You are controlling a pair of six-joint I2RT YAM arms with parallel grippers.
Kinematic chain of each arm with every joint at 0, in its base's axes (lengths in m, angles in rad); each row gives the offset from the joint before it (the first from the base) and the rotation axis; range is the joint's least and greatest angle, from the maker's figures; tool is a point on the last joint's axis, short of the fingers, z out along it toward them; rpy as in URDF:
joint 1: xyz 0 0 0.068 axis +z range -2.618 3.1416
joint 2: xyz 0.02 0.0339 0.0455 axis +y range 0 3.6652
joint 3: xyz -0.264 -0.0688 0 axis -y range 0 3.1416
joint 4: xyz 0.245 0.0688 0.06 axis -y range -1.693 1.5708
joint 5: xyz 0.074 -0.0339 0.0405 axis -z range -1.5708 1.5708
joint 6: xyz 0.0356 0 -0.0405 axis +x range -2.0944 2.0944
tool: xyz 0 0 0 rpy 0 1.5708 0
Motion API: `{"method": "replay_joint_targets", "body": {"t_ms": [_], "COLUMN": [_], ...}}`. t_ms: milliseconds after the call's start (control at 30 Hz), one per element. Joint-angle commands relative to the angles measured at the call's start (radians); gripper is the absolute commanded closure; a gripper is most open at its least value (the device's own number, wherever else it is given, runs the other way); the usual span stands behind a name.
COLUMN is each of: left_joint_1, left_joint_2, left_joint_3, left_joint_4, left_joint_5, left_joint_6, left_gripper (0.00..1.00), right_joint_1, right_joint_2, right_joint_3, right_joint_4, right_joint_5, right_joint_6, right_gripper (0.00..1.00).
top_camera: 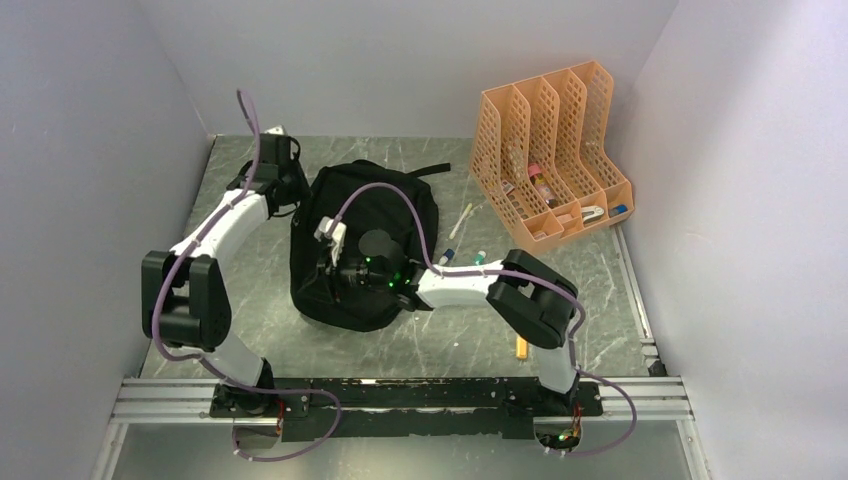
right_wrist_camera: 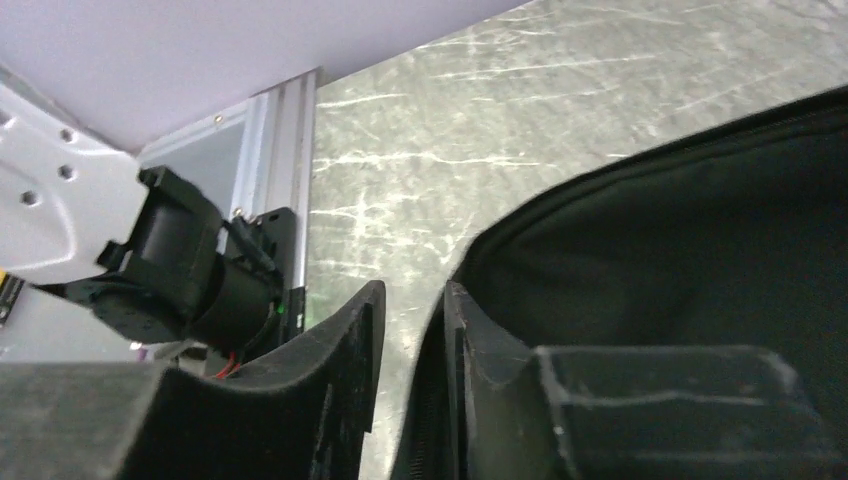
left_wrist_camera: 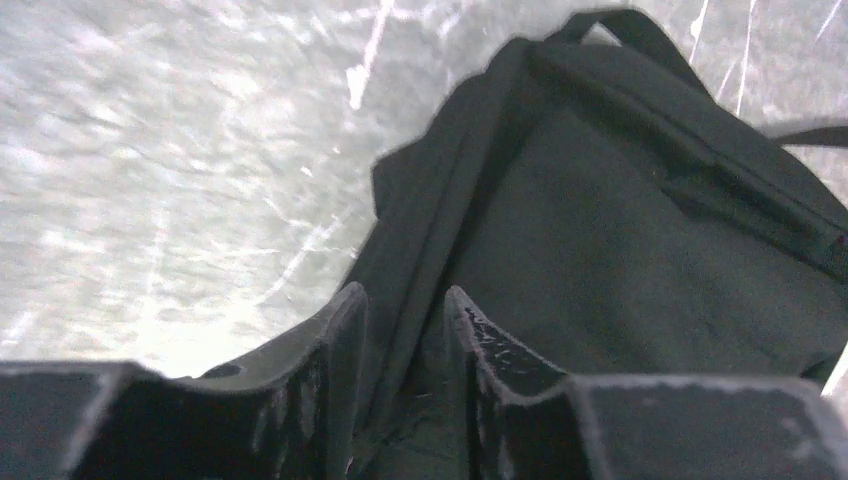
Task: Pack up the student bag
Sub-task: Zip the student bag at the center of the board, then unzip the student bag at the center of the board.
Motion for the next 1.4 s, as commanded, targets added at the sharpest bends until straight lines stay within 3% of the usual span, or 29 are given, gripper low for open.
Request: {"method": "replay_joint_targets", "body": {"t_ms": [0,100,200,367,600,700,867,1033,1167,1367], "left_joint_1": [0.001,0.002,0.002,0.002,-0.001,-0.029,-0.184,-0.314,-0.392,-0.480], "left_joint_2": [-0.140,-0.288,-0.401,-0.442,-0.391,-0.346,-0.240,-0.085,0.038,0.161], "left_joint_3": [0.034,-0.065,-0.116,-0.121,-0.146,-0.121,-0.053,0.028,0.124,0.232], "left_joint_4": [0.026,0.036,0.050,0.039,0.128,0.161,0.202,0.251,0.216,0.125], "left_joint_5": [-0.152,-0.262,-0.259,-0.112,0.134,0.190,0.189,0.234,0.243,0.211], "left_joint_6": [-0.005,0.014,0.045,0.079,0.094,0.111,0.192,0.260,0.335,0.443], "left_gripper": [0.52,0.38,0.34,0.34,0.36,0.36,0.38,0.40,0.40,0.39], "right_joint_1": [0.028,0.028,0.018,-0.052,-0.302,-0.405,-0.510,-0.577,-0.619,-0.637], "right_joint_2": [-0.093,-0.155,-0.230,-0.364,-0.438,-0.440,-0.414,-0.318,-0.246,-0.209], "right_joint_3": [0.019,0.049,0.061,0.019,-0.045,-0.083,-0.140,-0.138,-0.145,-0.168], "right_joint_4": [-0.115,-0.258,-0.386,-0.485,-0.638,-0.686,-0.696,-0.700,-0.662,-0.615], "right_joint_5": [0.031,0.112,0.285,0.487,0.526,0.513,0.445,0.290,0.180,0.136], "right_joint_6": [-0.052,-0.104,-0.080,0.003,0.288,0.370,0.454,0.498,0.499,0.505], "right_gripper": [0.65,0.60,0.54,0.49,0.48,0.48,0.47,0.47,0.48,0.48]}}
